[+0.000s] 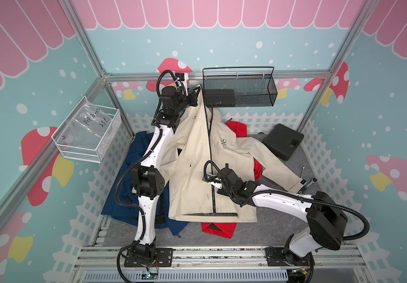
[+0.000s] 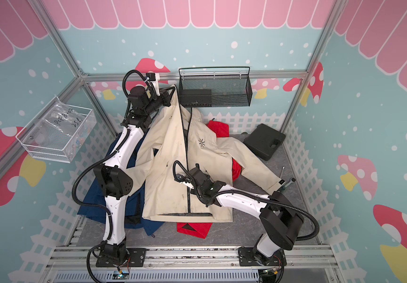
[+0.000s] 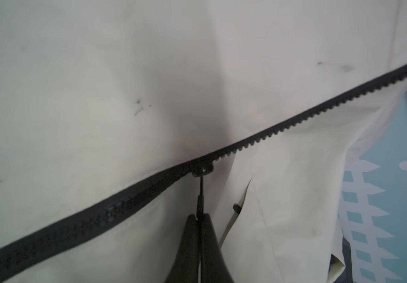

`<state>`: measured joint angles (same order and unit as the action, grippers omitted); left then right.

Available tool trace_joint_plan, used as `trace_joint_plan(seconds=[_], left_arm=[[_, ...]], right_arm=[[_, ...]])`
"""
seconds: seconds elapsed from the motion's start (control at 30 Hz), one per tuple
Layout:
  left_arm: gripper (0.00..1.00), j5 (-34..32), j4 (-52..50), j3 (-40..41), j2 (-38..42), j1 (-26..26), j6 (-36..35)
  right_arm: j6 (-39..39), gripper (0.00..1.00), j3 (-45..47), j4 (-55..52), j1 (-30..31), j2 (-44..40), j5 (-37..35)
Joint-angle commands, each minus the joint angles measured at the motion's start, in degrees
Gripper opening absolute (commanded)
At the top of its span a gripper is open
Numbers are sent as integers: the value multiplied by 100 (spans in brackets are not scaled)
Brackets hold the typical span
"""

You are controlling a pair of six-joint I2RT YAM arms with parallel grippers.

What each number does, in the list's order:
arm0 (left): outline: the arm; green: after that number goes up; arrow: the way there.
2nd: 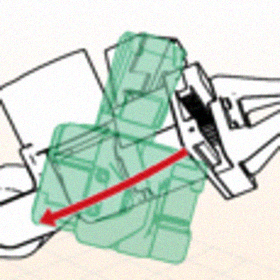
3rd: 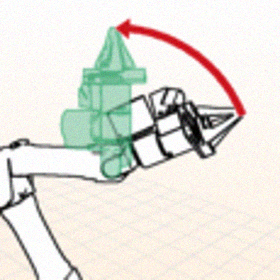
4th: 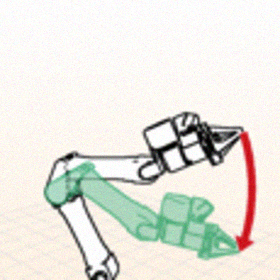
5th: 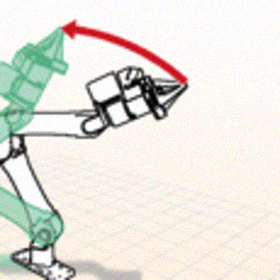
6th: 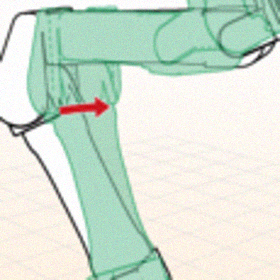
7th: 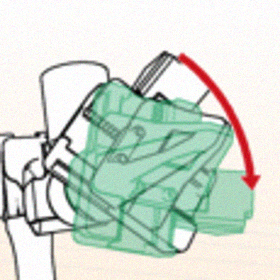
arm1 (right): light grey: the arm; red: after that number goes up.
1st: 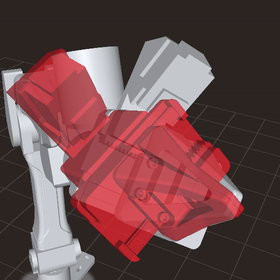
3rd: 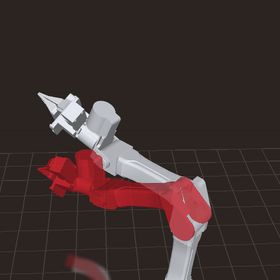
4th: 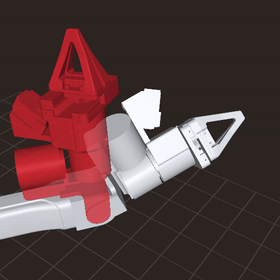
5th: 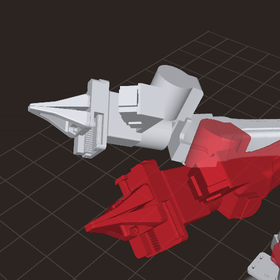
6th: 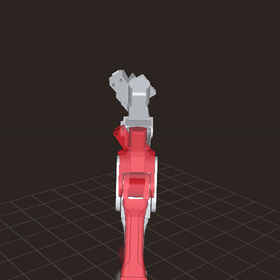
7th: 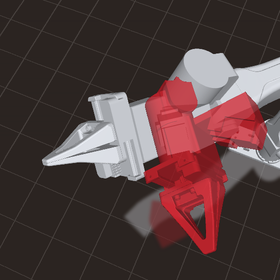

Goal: Unzip the jacket
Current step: Unzip the zipper on the jacket.

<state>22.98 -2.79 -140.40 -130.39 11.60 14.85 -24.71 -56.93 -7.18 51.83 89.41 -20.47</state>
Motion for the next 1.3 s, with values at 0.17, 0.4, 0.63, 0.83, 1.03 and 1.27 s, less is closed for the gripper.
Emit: trace_joint_plan(seconds=[0.17, 0.4, 0.63, 0.83, 1.03, 1.27], left_arm=[[0, -315, 621, -284, -66, -70, 122], [0, -302, 596, -278, -22, -91, 115], [0, -297, 580, -251, 5, -122, 123], [0, -283, 628, -220, 5, -127, 189], [0, -202, 604, -41, 144, -139, 123], [0, -233, 637, -42, 154, -226, 176]], right_arm=[[266, 0, 304, -756, 219, -287, 192], [367, 0, 444, -984, 311, -338, 223], [455, 0, 621, -1157, 423, -439, 293], [476, 0, 783, -1301, 571, -538, 446], [407, 0, 1077, -1286, 837, -661, 665], [384, 0, 1322, -1321, 909, -818, 726]])
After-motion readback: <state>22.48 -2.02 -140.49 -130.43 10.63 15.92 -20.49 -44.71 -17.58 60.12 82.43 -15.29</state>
